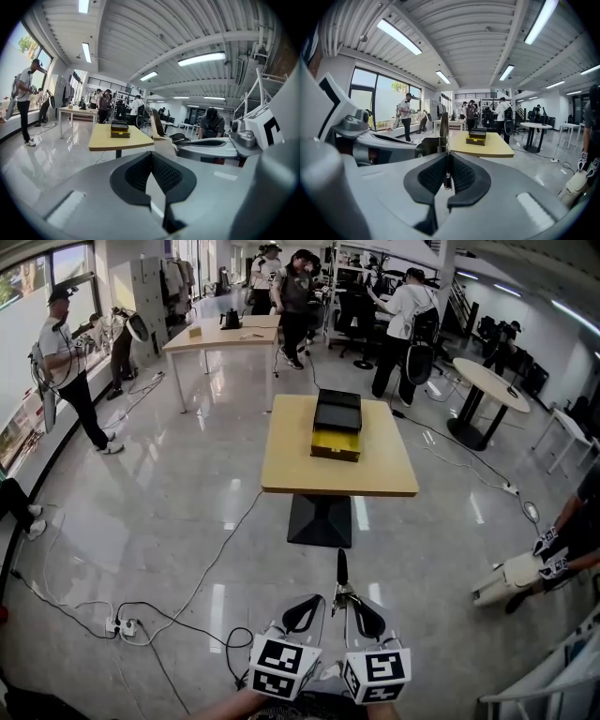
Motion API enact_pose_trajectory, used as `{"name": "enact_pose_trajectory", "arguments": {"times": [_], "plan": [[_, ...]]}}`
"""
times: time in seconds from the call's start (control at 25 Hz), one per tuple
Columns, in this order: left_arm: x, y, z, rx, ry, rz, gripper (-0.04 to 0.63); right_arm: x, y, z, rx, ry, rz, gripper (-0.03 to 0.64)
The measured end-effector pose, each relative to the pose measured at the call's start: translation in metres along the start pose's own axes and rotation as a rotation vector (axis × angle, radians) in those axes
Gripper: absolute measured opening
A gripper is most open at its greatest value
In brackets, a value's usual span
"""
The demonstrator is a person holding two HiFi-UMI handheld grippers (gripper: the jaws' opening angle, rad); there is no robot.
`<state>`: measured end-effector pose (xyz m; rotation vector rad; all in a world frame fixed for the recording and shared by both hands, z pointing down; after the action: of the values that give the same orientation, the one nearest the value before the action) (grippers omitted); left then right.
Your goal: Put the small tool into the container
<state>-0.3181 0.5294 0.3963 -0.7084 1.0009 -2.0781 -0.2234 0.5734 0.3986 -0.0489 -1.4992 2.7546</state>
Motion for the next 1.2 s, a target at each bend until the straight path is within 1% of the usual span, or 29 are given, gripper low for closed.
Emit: {"name": "enact_pose_trajectory", "arguments": {"times": [0.16, 0.4, 0.64, 0.72, 0.84, 0.96, 1.12, 1.2], "plan": [[0.006, 0.034, 0.024, 0.006, -0.008, 0.009, 0.008, -0.025, 0.027, 0.017, -0.002, 0.004, 0.021, 0.008], [0.020, 0.061, 0.108, 0.008, 0.011, 0.018, 0.008, -0.087, 0.034, 0.081, -0.013, 0.035, 0.034, 0.008], [0.005, 0.108, 0.201, 0.017, 0.058, 0.022, 0.008, -0.179, 0.056, 0.129, -0.022, 0.097, 0.029, 0.008], [0.006, 0.128, 0.229, 0.017, 0.073, 0.018, 0.008, -0.206, 0.068, 0.146, -0.025, 0.116, 0.028, 0.008], [0.014, 0.159, 0.264, 0.011, 0.093, 0.016, 0.009, -0.237, 0.090, 0.173, -0.022, 0.136, 0.023, 0.008], [0.020, 0.175, 0.289, 0.016, 0.102, 0.013, 0.012, -0.258, 0.100, 0.192, -0.017, 0.150, 0.027, 0.008], [-0.008, 0.191, 0.332, 0.021, 0.127, 0.018, 0.012, -0.312, 0.101, 0.199, -0.027, 0.174, 0.013, 0.008], [-0.017, 0.198, 0.345, 0.022, 0.138, 0.022, 0.012, -0.329, 0.102, 0.202, -0.029, 0.181, 0.008, 0.008]]}}
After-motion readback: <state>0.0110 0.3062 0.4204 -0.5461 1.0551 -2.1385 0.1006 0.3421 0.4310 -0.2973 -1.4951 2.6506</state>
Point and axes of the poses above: the fingertips, and each gripper's own axes: z forward along the fingers, x to its left, y out of its top, the point moved 5 cm from there along -z, backward along the fingers, and after that the axes turned 14 degrees about x, right-handed, at the moved point
